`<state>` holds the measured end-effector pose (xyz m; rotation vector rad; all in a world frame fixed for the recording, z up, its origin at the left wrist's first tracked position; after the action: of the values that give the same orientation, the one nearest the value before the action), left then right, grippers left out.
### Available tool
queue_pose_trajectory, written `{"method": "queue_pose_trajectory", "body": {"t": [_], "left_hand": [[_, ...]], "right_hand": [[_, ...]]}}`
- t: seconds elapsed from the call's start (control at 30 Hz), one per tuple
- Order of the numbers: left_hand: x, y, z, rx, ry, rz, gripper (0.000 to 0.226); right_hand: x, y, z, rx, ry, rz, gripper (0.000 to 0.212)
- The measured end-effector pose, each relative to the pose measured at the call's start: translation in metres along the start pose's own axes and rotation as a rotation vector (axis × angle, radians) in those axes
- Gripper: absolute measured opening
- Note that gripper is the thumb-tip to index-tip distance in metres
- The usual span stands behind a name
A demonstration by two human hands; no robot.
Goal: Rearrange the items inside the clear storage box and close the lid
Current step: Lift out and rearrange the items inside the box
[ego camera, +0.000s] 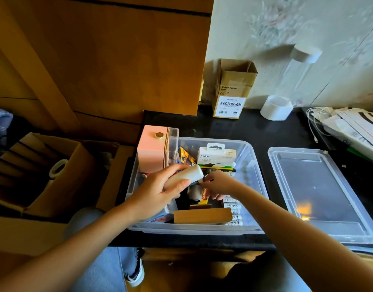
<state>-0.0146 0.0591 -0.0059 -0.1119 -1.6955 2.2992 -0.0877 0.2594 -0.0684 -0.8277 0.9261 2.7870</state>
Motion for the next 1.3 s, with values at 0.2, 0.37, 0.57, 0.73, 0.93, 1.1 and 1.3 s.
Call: {"method": "queue_pose_trajectory", "body": {"t": [0.2, 0.37, 0.57, 0.73, 0.93, 1.1, 1.3], "left_hand": [[-0.002, 0.012, -0.001, 0.078, 0.017, 0.040, 0.029], [0.000, 0.012, 0.000, 0.118, 0.002, 0.002, 0.023], [0.000, 0.015, -0.001, 0.303, 0.099, -0.069, 0.033], [-0.001, 0.017, -0.003, 0.512, 0.139, -0.121, 0.037], [-0.002, 0.011, -0.011, 0.871, 0.232, -0.214, 0.039], [0.003, 0.008, -0.016, 0.930, 0.272, -0.240, 0.038], [-0.006, -0.001, -0.003, 0.814, 0.065, -0.385, 0.025]], "right_hand": [[0.015, 0.007, -0.010, 0.112, 0.097, -0.164, 0.026], [0.011, 0.001, -0.004, 0.332, 0.216, -0.243, 0.022], [0.000, 0.002, 0.021, 0.058, 0.101, -0.067, 0.019], [-0.007, 0.008, 0.041, 0.111, 0.065, -0.083, 0.015], [-0.015, 0.011, 0.045, 0.121, 0.100, -0.059, 0.015], [-0.020, 0.021, 0.046, 0.155, 0.050, 0.000, 0.017], [-0.034, 0.053, 0.048, 0.349, -0.055, 0.074, 0.033]]}}
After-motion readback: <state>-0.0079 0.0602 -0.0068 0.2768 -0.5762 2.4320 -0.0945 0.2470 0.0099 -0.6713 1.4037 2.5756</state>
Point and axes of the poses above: each hand's wrist, its own x-axis towards the middle knuckle, its own z-axis out of the back of the hand, y = z × x, the point moved 1 cm from there along x, towards the middle knuckle, and after that the axes turned 9 degrees about -y, right-handed, at the moved point
